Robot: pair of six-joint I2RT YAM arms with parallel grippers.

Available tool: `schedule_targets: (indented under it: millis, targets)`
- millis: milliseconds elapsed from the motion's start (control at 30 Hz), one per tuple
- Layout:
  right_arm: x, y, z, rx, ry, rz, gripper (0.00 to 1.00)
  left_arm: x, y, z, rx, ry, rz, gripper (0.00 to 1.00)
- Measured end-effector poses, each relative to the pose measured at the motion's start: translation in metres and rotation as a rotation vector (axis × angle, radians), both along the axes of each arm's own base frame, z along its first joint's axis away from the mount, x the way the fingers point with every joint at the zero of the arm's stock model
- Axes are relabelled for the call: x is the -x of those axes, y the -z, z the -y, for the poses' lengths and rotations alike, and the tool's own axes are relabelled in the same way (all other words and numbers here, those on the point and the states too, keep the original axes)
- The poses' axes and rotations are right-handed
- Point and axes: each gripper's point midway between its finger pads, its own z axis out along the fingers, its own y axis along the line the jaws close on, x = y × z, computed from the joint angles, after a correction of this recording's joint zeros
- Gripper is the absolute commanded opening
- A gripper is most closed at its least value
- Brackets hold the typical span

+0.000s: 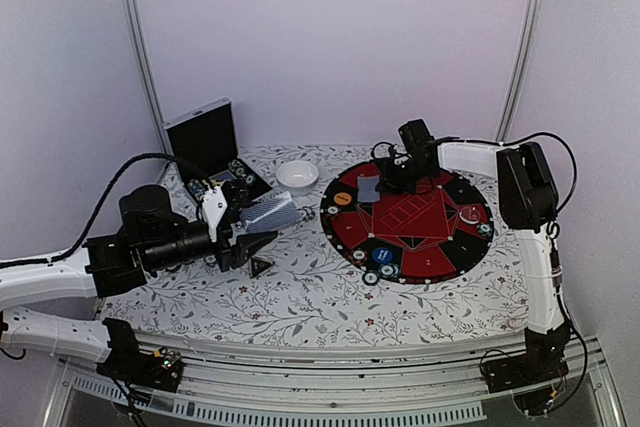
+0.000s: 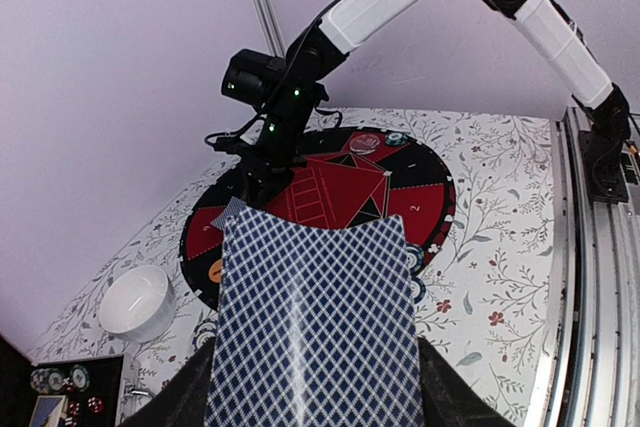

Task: Distribute texas hold em gaming equipment
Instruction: Distribute the poker card in the big blind area.

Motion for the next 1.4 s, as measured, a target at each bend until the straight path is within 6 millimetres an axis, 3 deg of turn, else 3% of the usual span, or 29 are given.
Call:
schedule_targets:
  millis: [267, 500, 700, 833, 933, 967, 1067, 1133, 1200, 1233, 1300, 1400]
  targets:
    - [-0.002, 0.051, 0.005, -0.037, 0.031, -0.129, 0.02, 0.004, -0.002, 0.001, 0.006, 0.021, 0.001, 0.56]
    - [-0.004, 0.043, -0.007, -0.087, 0.008, -0.133, 0.05, 0.003, 0.000, 0.000, 0.000, 0.020, -0.004, 0.56]
    - [-0.002, 0.042, -0.010, -0.097, 0.003, -0.144, 0.48, 0.003, 0.001, -0.001, -0.004, 0.019, -0.007, 0.56]
    - [-0.003, 0.031, -0.002, -0.051, 0.012, -0.094, 0.70, 0.003, 0.001, -0.001, -0.007, 0.021, -0.006, 0.56]
    - [0.003, -0.002, 0.009, 0.002, 0.027, -0.027, 0.99, 0.005, 0.001, 0.000, -0.009, 0.036, -0.003, 0.56]
    - [0.006, -0.016, 0.012, 0.016, 0.029, 0.001, 0.99, 0.006, 0.001, 0.001, -0.008, 0.042, -0.003, 0.56]
    - [0.020, -0.094, 0.012, 0.037, -0.016, 0.167, 0.99, 0.009, 0.001, 0.003, -0.008, 0.066, -0.001, 0.56]
    - [0.042, -0.161, -0.005, 0.008, -0.102, 0.316, 0.99, 0.012, 0.000, 0.005, -0.006, 0.085, 0.000, 0.56]
    - [0.078, -0.215, -0.034, -0.053, -0.226, 0.439, 0.99, 0.015, 0.000, 0.006, -0.003, 0.104, -0.001, 0.56]
    - [0.110, -0.244, -0.056, -0.107, -0.325, 0.505, 0.99, 0.016, -0.001, 0.007, -0.001, 0.112, 0.000, 0.56]
    - [0.161, -0.270, -0.090, -0.183, -0.474, 0.563, 0.99, 0.018, -0.002, 0.008, 0.002, 0.123, 0.001, 0.56]
    - [0.226, -0.272, -0.136, -0.268, -0.673, 0.562, 0.99, 0.020, -0.003, 0.009, 0.006, 0.137, 0.008, 0.55]
